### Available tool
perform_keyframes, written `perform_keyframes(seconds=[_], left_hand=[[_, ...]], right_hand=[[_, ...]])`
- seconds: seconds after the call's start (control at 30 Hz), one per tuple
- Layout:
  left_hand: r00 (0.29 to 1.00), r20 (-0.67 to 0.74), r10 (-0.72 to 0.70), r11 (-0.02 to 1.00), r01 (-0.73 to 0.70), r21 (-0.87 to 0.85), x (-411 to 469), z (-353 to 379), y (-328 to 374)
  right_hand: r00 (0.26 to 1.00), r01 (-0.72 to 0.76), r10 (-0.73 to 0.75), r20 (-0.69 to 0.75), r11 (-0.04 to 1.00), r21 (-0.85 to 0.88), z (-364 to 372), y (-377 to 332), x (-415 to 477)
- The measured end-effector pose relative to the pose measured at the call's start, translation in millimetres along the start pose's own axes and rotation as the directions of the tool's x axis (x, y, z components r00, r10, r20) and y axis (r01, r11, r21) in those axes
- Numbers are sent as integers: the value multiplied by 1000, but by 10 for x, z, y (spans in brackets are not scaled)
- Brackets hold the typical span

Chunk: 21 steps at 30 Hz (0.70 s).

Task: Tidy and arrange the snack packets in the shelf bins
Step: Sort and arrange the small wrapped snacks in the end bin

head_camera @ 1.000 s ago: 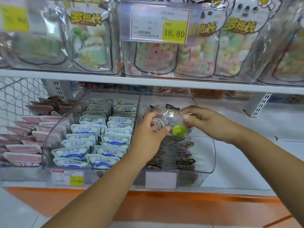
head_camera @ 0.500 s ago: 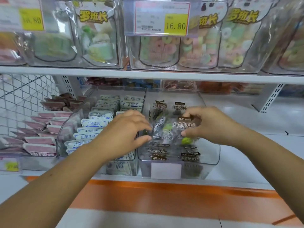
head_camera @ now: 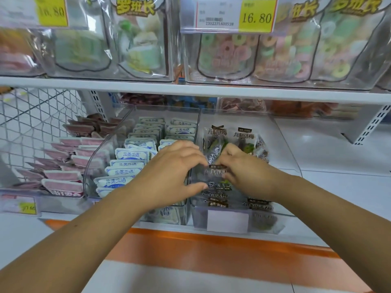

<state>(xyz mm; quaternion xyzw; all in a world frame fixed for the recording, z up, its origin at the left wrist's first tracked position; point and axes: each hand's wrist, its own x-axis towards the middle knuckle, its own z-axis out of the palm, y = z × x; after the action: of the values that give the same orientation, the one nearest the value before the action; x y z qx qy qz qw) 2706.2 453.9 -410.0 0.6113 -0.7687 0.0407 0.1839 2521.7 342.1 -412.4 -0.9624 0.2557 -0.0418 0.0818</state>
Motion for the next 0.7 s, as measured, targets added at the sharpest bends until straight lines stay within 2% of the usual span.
perform_keyframes(seconds=[0.13,0.3,0.37,0.43,0.53,0.6,0.7], left_hand=[[1000,4,-2,1000,2,10,0,2,-2],[1000,-21,-9,999,9,31,36,-7,21],[1000,-12,9,995,-8,95,69,-15,58],[998,25,59,971,-63,229,145,-44,130],[991,108,80,950,-109,292,331,-38,259],[981,184,68,956,-117,270,431,20,315],[969,246,24,973,-79,215,493,83,308]], right_hand=[[996,-1,6,89,999,-54,95,39,36],[983,0,3,181,1000,-17,124,66,89],[953,-18,6,302,999,37,-50,32,18],[922,-71,16,387,989,127,-352,40,-69],[949,-200,95,299,918,343,-748,215,-66],[965,-206,155,212,948,243,-832,368,43],[938,-233,205,279,970,73,-721,507,228]])
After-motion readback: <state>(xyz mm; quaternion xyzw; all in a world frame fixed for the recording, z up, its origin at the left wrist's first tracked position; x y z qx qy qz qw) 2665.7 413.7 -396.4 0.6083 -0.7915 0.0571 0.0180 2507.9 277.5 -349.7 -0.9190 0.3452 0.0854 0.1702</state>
